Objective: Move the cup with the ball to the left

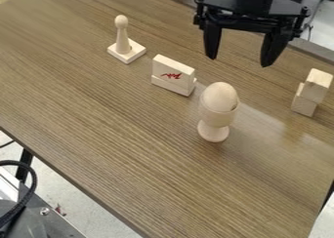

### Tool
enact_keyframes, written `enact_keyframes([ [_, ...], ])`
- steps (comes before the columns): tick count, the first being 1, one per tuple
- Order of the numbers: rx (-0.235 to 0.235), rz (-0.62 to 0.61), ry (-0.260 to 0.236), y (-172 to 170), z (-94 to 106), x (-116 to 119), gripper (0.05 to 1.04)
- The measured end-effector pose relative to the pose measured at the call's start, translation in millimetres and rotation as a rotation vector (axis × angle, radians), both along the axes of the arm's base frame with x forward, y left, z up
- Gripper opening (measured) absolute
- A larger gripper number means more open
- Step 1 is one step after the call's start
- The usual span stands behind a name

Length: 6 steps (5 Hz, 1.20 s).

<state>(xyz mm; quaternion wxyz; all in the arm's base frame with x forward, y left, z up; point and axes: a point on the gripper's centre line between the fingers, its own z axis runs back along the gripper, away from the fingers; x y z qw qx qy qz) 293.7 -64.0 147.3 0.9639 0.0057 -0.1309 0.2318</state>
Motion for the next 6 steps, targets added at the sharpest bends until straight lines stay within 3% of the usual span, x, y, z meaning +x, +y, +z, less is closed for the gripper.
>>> enact_keyframes([
  [2, 0.014, -0.003, 0.036, 3.4, -27.9, -8.6, 0.997],
  [3, 0.032, -0.003, 0.026, 7.1, -31.5, -6.1, 0.997],
  [6, -0.001, 0.042, 0.046, 22.0, -40.6, -6.9, 0.997],
])
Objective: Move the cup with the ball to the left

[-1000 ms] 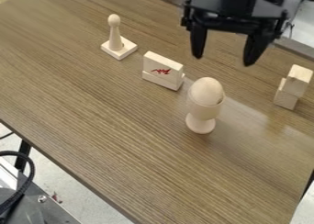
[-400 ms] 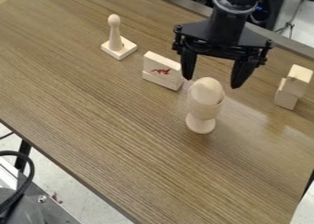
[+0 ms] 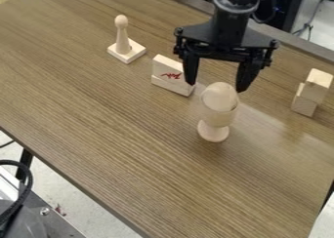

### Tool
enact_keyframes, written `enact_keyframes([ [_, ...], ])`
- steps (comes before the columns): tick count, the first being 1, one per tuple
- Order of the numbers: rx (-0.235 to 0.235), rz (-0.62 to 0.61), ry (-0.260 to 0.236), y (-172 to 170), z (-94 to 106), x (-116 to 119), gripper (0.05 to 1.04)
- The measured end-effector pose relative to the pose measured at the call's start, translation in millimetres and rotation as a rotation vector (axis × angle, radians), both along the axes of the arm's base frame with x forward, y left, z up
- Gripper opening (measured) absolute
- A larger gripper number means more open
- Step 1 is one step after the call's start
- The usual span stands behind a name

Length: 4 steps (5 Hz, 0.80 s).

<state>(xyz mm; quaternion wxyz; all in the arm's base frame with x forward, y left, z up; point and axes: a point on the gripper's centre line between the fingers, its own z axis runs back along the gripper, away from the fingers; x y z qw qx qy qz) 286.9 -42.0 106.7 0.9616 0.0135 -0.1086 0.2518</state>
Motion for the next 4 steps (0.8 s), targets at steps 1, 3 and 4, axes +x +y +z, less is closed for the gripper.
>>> enact_keyframes([
  [1, 0.002, -0.001, 0.014, 1.5, -5.6, -4.4, 0.998],
  [3, -0.015, -0.008, 0.015, -0.8, -11.1, -6.5, 0.998],
  [4, -0.037, -0.01, 0.012, -0.9, -14.2, -7.4, 0.998],
])
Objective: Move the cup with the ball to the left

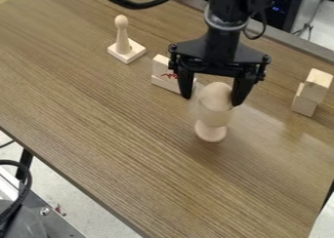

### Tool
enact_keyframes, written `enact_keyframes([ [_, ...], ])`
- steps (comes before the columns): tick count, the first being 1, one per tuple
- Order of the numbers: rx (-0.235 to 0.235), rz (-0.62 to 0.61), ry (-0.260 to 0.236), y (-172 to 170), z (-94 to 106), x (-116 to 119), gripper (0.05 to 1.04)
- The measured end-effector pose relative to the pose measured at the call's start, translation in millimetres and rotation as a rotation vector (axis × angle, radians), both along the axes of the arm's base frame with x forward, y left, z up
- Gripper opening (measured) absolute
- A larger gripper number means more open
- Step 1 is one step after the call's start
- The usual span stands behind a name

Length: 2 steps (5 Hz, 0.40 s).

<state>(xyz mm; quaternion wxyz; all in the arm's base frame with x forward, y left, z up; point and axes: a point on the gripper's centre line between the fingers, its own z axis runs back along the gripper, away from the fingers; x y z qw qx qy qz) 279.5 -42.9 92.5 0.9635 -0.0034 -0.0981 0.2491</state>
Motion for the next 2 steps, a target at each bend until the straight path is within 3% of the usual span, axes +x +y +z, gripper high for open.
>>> enact_keyframes([
  [2, -0.006, -0.011, 0.019, 1.1, -12.5, -2.7, 0.998],
])
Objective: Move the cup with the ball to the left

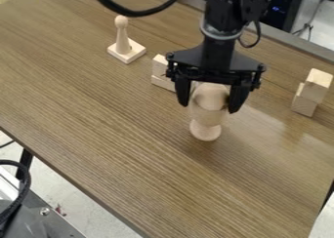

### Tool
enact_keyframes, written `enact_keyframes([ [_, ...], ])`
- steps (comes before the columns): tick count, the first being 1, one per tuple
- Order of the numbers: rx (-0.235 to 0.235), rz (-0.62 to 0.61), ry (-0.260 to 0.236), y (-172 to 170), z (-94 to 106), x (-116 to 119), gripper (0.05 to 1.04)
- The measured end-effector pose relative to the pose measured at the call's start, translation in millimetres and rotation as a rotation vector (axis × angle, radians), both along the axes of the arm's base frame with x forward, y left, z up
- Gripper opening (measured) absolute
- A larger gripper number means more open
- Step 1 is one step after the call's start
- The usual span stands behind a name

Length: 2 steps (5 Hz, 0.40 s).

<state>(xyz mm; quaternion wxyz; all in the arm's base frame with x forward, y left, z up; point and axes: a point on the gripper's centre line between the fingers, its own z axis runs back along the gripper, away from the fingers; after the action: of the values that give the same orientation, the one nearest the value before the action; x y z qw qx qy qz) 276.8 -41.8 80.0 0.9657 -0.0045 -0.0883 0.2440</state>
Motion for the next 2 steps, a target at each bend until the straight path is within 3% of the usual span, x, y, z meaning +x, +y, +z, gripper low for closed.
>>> enact_keyframes([
  [1, -0.014, 0.009, 0.0, 0.4, -6.9, 0.5, 0.969],
  [2, -0.019, 0.014, -0.002, 2.6, -10.2, -2.2, 0.862],
])
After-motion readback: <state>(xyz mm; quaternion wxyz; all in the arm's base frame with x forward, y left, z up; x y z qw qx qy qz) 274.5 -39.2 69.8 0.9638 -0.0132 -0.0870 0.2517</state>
